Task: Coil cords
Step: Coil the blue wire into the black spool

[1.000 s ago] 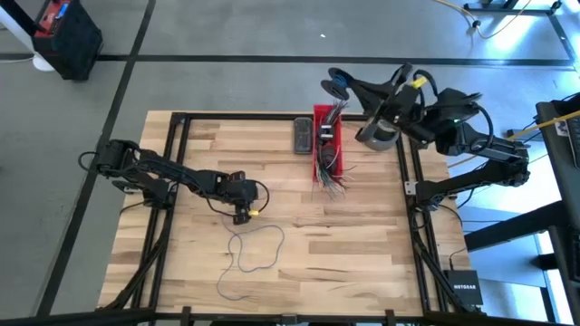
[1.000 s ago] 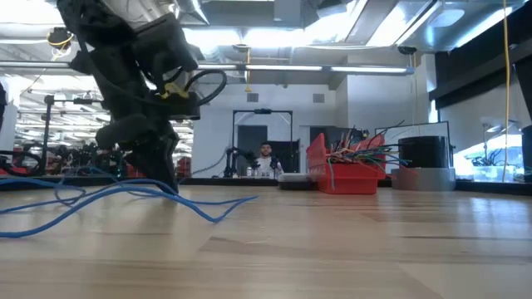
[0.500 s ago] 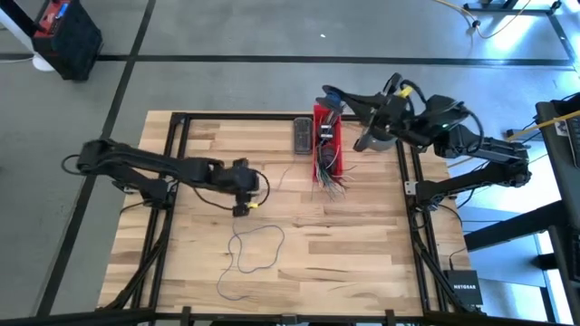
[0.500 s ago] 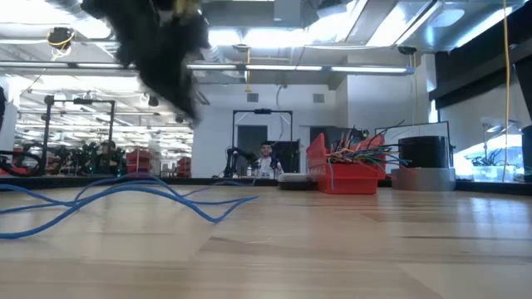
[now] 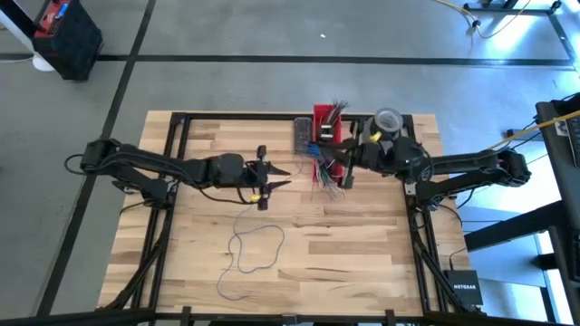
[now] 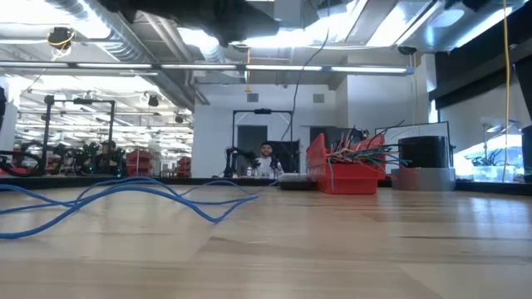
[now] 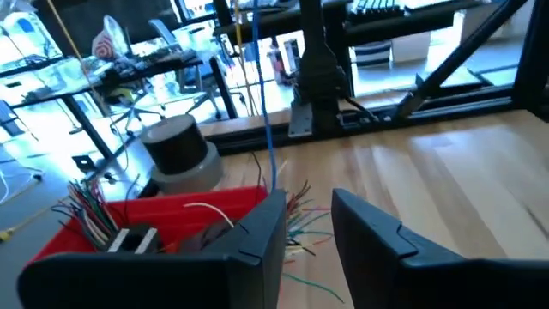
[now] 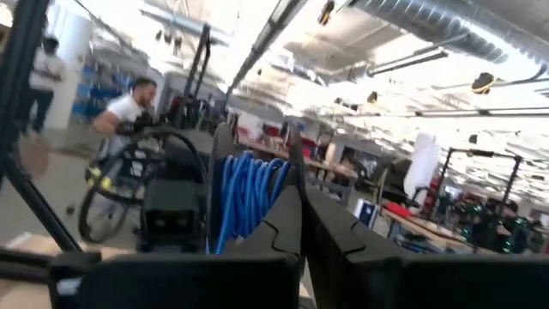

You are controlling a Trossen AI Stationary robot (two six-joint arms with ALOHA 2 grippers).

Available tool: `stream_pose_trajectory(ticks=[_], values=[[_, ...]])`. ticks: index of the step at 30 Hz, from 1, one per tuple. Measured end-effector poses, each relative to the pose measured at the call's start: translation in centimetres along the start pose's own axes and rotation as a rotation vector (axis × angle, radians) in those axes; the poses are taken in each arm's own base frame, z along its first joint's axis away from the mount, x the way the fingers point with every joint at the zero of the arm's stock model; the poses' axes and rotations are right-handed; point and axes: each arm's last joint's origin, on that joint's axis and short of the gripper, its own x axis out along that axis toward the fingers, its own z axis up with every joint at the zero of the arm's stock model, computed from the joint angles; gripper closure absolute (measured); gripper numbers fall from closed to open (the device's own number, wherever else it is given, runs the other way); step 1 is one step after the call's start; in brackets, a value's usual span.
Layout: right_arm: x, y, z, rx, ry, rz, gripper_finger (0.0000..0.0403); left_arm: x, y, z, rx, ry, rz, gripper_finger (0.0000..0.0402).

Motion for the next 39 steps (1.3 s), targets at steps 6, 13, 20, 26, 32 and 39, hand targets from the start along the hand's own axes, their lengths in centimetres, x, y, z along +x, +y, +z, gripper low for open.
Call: stream_pose_trajectory(ticks=[6, 13, 20, 26, 32, 39], values=[[-1.2, 1.3, -1.2, 0.028, -0.032, 0.042, 0.0395, 2.8, -0.4, -1.3, 0.014, -0.056, 0.025, 0.0310], [-1.2, 2.0, -1.5, 0.002, -0.015, 0.094, 0.0395, 6.3, -0.9, -1.4, 0.034, -0.030, 0.023, 0.0293], [-1.2, 2.1, -1.9, -0.002, 0.027, 0.103, 0.0395, 9.3, -1.0, -1.0, 0.079, 0.065, 0.004, 0.0242], [-1.2, 2.1, -2.0, 0.005, 0.031, 0.104, 0.0395, 9.8, -1.2, -1.4, 0.144, 0.104, -0.009, 0.0239], [-1.2, 2.1, -2.0, 0.002, 0.030, 0.103, 0.0395, 9.7, -1.2, -1.6, 0.189, 0.121, -0.015, 0.0292], [-1.2, 2.1, -1.9, 0.001, 0.028, 0.102, 0.0395, 8.8, -0.8, -1.6, 0.220, 0.233, 0.035, 0.0393]])
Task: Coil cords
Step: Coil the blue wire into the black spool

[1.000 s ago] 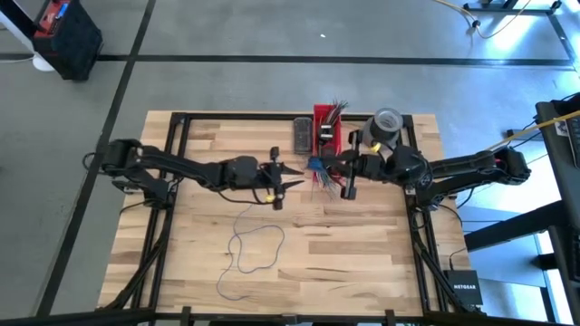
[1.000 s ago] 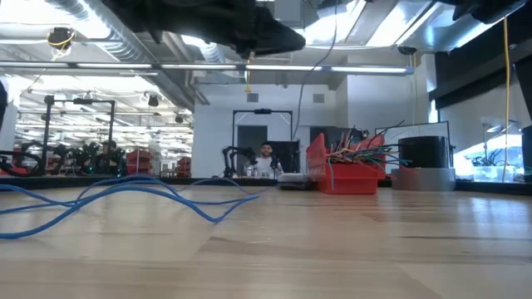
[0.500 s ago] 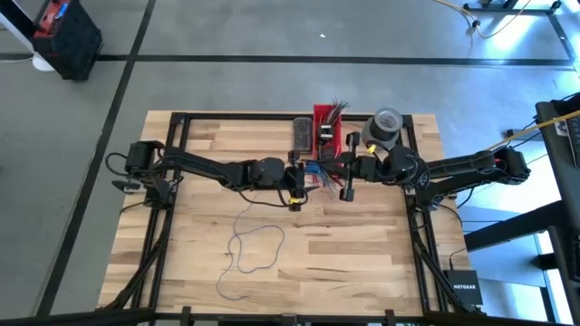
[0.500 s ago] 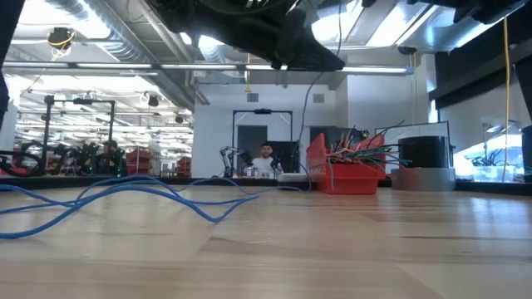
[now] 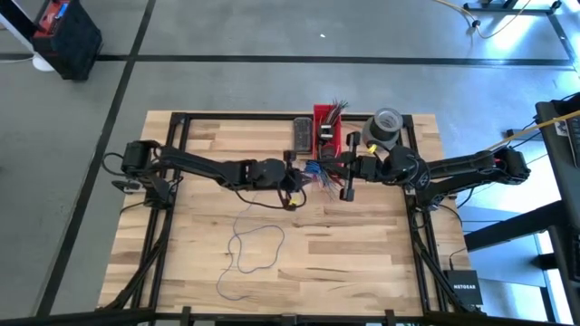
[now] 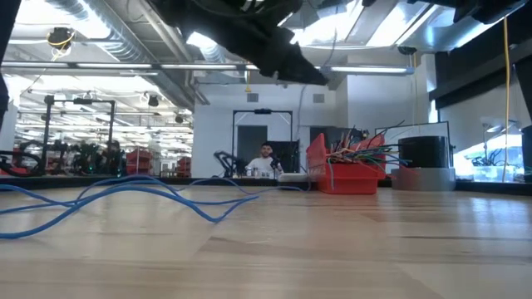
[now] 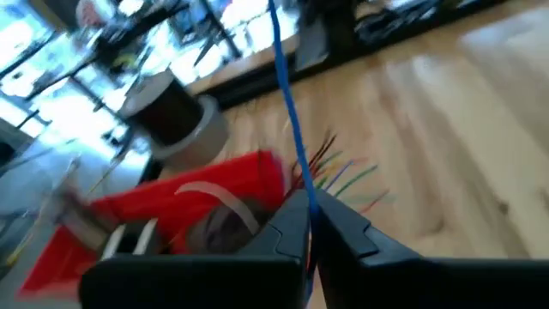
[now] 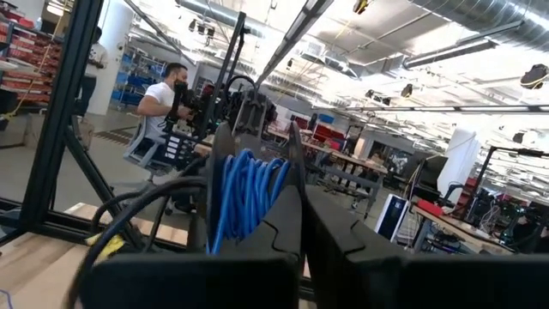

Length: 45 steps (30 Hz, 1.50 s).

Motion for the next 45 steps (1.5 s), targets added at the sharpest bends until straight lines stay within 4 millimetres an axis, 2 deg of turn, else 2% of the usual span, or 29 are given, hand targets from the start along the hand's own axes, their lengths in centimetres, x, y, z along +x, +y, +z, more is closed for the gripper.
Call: stream_pose_trajectory(ticks=[4, 10, 15, 20, 23, 27, 31, 40, 45], values=[[0.0, 0.0, 0.0, 0.000, 0.005, 0.002, 0.0395, -2.4, 0.9, 0.4, -0.026, 0.113, 0.070, 0.0392], [0.0, 0.3, -0.4, -0.063, 0.038, 0.061, 0.0395, -7.2, 1.9, 1.7, -0.122, 0.165, 0.109, 0.0397], [0.2, 0.5, -0.9, -0.115, 0.133, 0.113, 0.0395, -10.4, 2.2, 1.5, -0.169, 0.083, 0.144, 0.0399], [0.8, 0.4, -1.1, -0.136, 0.265, 0.126, 0.0395, -12.5, 2.8, 0.9, -0.238, -0.015, 0.172, 0.0400], [1.2, 0.4, -1.8, -0.175, 0.327, 0.072, 0.0395, -12.9, 2.8, 0.7, -0.257, -0.052, 0.146, 0.0400], [1.7, 0.6, -3.4, -0.260, 0.426, 0.000, 0.0395, -13.0, 2.5, 1.2, -0.276, -0.130, 0.023, 0.0399], [2.7, 0.8, -4.6, -0.314, 0.441, -0.083, 0.0395, -12.5, 2.3, 1.6, -0.307, -0.201, -0.053, 0.0401], [5.6, 1.4, -6.4, -0.305, 0.483, -0.127, 0.0395, -9.8, 1.5, 1.8, -0.365, -0.284, -0.059, 0.0400], [6.8, 1.2, -6.5, -0.239, 0.489, -0.185, 0.0395, -8.0, 1.2, 1.6, -0.365, -0.268, -0.053, 0.0400]])
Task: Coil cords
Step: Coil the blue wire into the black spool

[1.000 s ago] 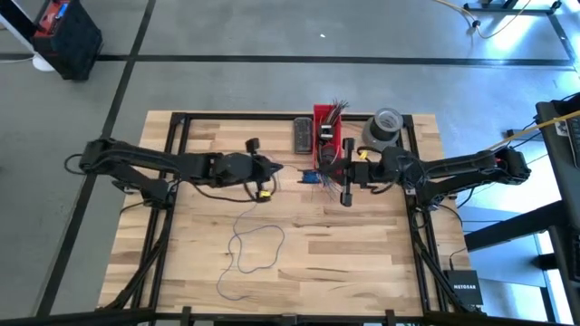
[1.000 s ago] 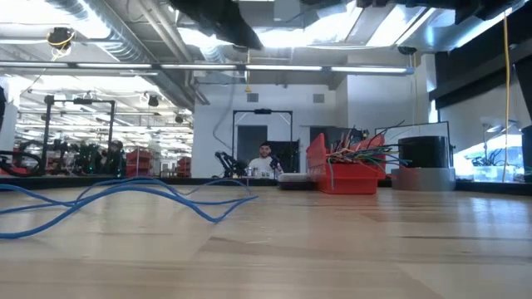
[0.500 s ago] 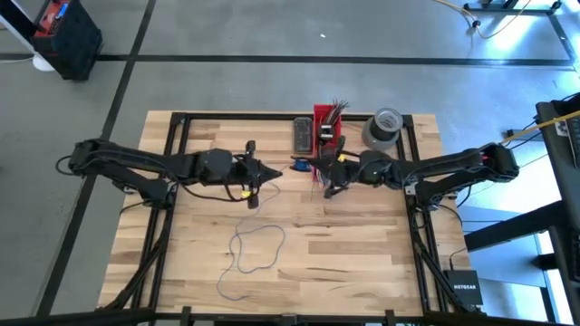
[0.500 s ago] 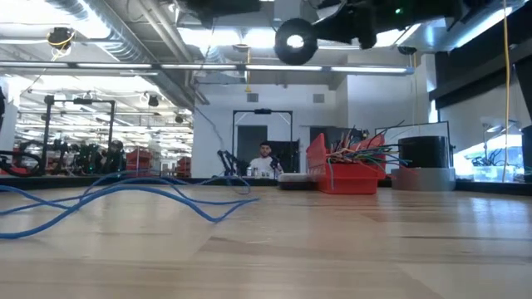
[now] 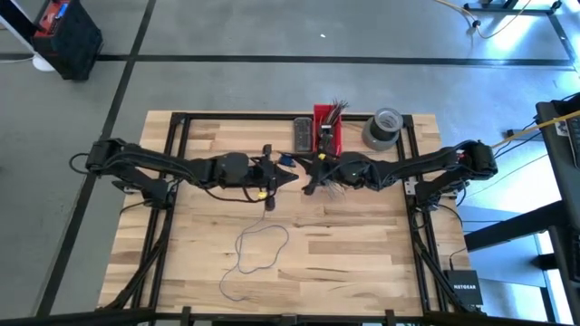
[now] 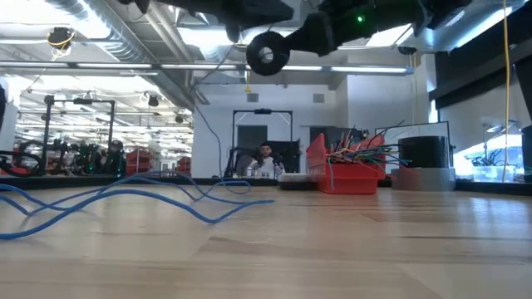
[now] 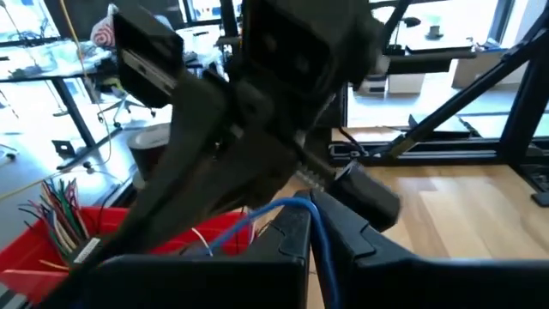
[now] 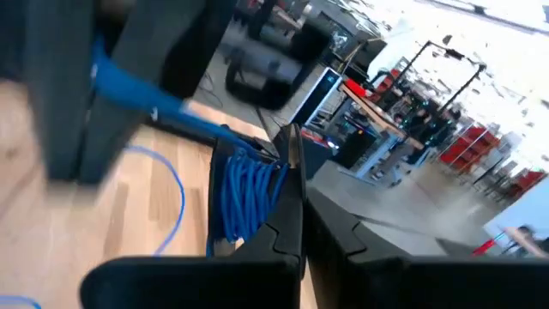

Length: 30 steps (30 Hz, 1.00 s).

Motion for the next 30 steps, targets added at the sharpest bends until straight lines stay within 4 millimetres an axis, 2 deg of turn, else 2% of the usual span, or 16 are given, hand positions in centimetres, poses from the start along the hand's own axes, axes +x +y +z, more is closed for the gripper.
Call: stream_pose_trajectory(ticks=[5, 17, 24, 30], values=[[-0.3, -0.8, 1.2, 0.108, -0.038, -0.028, 0.0395, 1.4, 0.5, -1.3, -0.003, 0.050, 0.020, 0.0399], [-3.1, -4.0, 4.7, 0.239, -0.225, -0.067, 0.0395, 2.8, 2.1, -2.8, -0.012, 0.082, 0.075, 0.0398], [-3.9, -4.6, 5.4, 0.266, -0.286, -0.029, 0.0395, 2.9, 2.5, -3.0, 0.011, 0.098, 0.089, 0.0398], [-3.9, -4.6, 5.4, 0.269, -0.287, -0.023, 0.0395, 2.8, 2.2, -3.4, 0.031, 0.123, 0.073, 0.0398]])
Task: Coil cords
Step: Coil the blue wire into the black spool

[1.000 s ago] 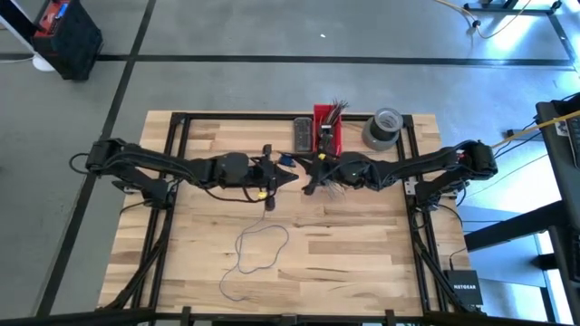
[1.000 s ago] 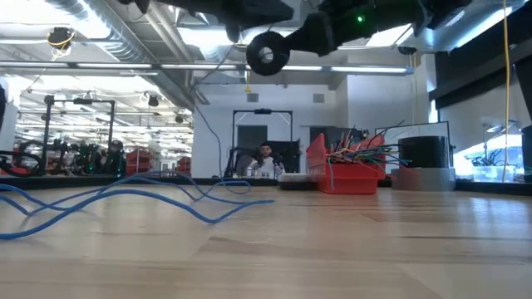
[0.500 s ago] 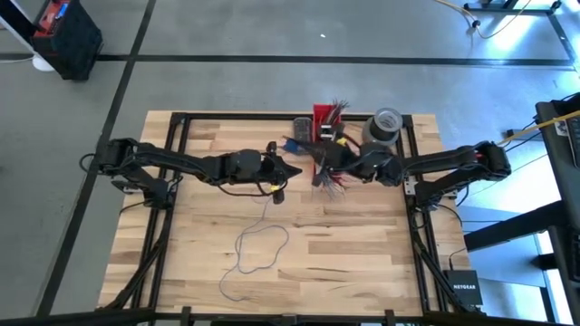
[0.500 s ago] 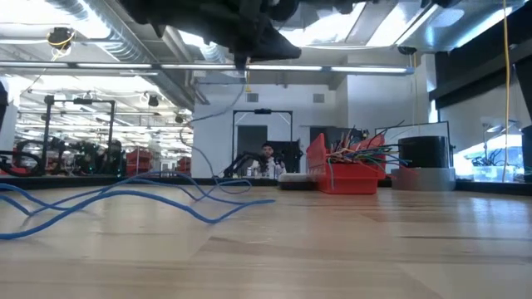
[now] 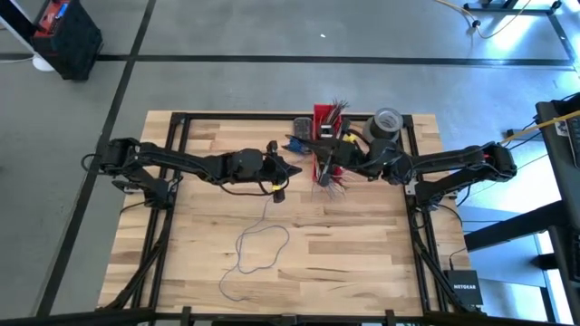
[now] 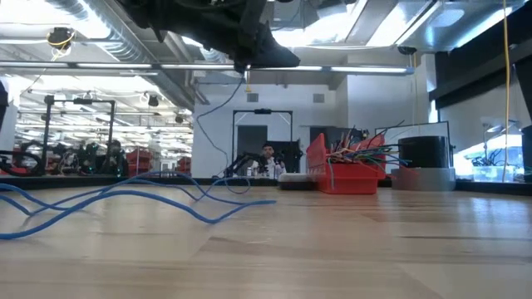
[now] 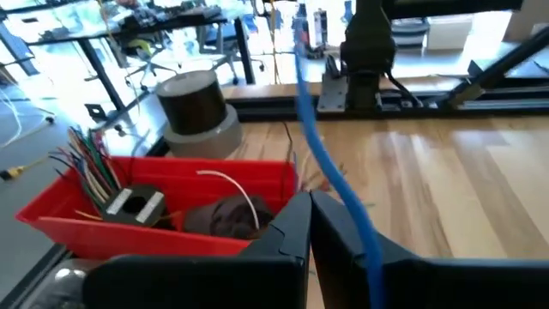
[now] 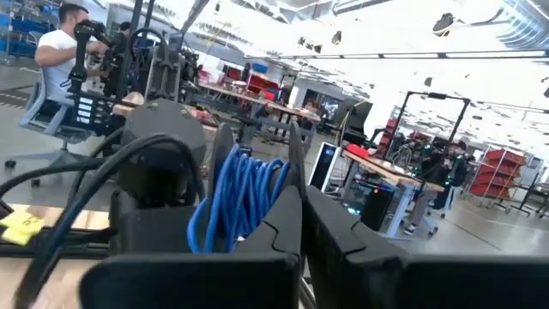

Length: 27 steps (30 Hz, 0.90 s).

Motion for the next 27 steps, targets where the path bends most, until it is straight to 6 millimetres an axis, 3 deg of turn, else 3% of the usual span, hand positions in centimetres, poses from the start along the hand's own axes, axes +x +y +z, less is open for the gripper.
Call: stream_pose_trajectory(ticks=[13, 22, 27], values=[[0.0, 0.2, -0.6, -0.014, 0.060, 0.022, 0.0395, -2.2, -3.0, 1.6, 0.124, 0.073, -0.085, 0.0398], [-0.1, 0.3, -0.9, -0.002, 0.086, 0.037, 0.0395, -2.2, -3.7, 1.6, 0.196, 0.091, -0.082, 0.0397], [-0.1, 0.3, -0.9, -0.002, 0.084, 0.036, 0.0395, -1.2, -3.4, 1.0, 0.173, 0.098, -0.064, 0.0344]])
